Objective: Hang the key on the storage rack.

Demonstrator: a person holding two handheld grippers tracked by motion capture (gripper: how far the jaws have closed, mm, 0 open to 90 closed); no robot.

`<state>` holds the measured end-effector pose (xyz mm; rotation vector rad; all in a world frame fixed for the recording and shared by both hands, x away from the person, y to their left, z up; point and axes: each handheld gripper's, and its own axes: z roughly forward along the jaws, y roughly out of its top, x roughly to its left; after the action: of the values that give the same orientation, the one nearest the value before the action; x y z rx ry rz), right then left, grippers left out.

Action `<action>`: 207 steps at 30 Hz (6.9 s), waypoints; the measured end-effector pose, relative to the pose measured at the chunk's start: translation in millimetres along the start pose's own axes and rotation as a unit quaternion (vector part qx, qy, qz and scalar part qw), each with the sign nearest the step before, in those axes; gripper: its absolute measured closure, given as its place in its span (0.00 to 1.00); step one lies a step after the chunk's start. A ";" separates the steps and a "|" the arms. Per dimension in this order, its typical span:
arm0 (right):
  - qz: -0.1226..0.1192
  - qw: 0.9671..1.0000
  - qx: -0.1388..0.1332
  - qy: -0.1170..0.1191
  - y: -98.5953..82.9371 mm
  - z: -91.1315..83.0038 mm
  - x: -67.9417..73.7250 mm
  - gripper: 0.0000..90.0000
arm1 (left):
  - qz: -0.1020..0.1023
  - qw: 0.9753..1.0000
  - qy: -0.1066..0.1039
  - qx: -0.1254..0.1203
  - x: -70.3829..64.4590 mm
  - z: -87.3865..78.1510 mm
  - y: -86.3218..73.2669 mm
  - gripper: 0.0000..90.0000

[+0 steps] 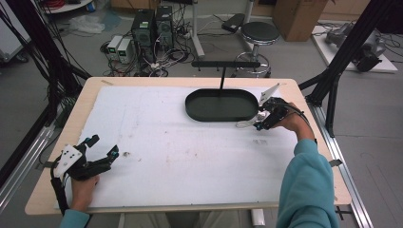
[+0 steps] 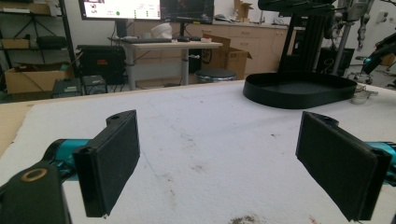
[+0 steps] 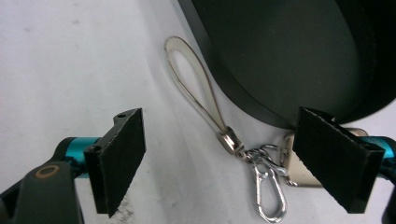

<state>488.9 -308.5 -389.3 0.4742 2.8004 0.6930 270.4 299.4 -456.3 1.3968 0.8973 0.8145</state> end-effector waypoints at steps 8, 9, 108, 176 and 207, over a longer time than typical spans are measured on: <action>0.018 0.999 0.023 0.012 -3.5 7.6 -3.2 0.27 | 0.000 1.000 0.000 0.000 -0.1 0.0 0.0 0.16; 0.018 0.999 0.023 0.012 -3.5 7.6 -3.2 0.27 | 0.000 1.000 0.000 0.000 -0.1 0.0 0.0 0.16; 0.012 0.998 -0.061 -0.030 14.5 -25.0 3.9 0.91 | 0.008 1.000 0.000 -0.004 -1.1 -0.8 -0.3 0.16; 0.221 0.900 -0.282 -0.248 20.3 -49.9 8.8 0.91 | 0.004 1.000 0.000 -0.006 -0.8 -0.9 -0.4 0.16; 0.236 0.897 -0.254 -0.273 25.2 -21.1 2.7 0.91 | 0.002 1.000 0.000 -0.005 -0.5 -0.7 -0.4 0.16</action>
<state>486.8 -295.2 -359.2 1.0564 1.8885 1.1318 269.6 299.2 -456.6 1.3905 0.8902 0.8220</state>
